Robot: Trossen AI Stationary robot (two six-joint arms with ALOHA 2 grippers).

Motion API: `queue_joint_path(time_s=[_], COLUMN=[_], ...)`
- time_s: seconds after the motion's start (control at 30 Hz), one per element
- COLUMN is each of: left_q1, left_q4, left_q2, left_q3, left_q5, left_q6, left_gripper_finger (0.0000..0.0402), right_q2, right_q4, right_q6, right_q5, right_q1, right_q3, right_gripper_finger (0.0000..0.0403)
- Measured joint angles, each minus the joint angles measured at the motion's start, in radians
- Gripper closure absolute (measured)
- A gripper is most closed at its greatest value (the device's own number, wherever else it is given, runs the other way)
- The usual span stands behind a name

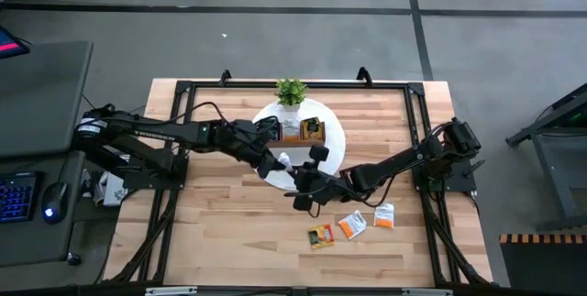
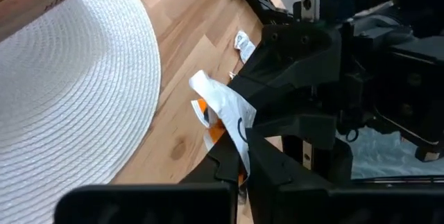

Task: Pick & Place Tea
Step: Put the white orange tea bag into the middle section of the wooden organizer

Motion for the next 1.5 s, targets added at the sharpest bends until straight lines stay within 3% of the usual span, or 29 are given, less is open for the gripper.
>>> queue_joint_path(time_s=[0.3, 0.5, 0.6, 0.7, 0.93, 1.13, 1.23, 1.5], left_q1=[-0.001, -0.001, 0.0, -0.001, 0.0, -0.001, 0.002, 0.056], left_q4=[-0.012, -0.107, -0.159, -0.214, -0.515, -0.666, -0.752, -0.804], left_q2=[0.0, -0.001, -0.001, -0.007, 0.0, 0.007, 0.008, 0.092], left_q3=[-0.002, -0.001, -0.002, 0.024, 0.22, 0.354, 0.385, 0.39], left_q5=[-0.005, 0.033, 0.071, 0.084, 0.024, 0.007, -0.038, -0.031], left_q6=[0.035, 0.079, 0.148, 0.228, 0.542, 0.812, 0.875, 0.937], left_gripper_finger=[0.0401, 0.0401, 0.0401, 0.0401, 0.0401, 0.0401, 0.0401, 0.0401], right_q2=[0.0, -0.013, -0.034, -0.047, -0.062, -0.101, -0.137, -0.259], right_q4=[-0.002, -0.015, -0.023, -0.036, -0.11, -0.163, -0.215, -0.409], right_q6=[0.004, 0.027, 0.039, 0.078, 0.164, 0.168, 0.208, 0.366], right_q5=[-0.007, -0.018, -0.07, -0.189, -0.436, -0.442, -0.446, -0.453], right_q1=[0.0, 0.0, -0.008, -0.031, -0.078, -0.088, -0.095, -0.101], right_q3=[0.0, -0.001, -0.001, -0.001, -0.001, -0.001, 0.0, 0.0], right_gripper_finger=[0.0225, 0.0175, 0.0168, 0.0168, 0.0167, 0.0167, 0.0167, 0.0167])
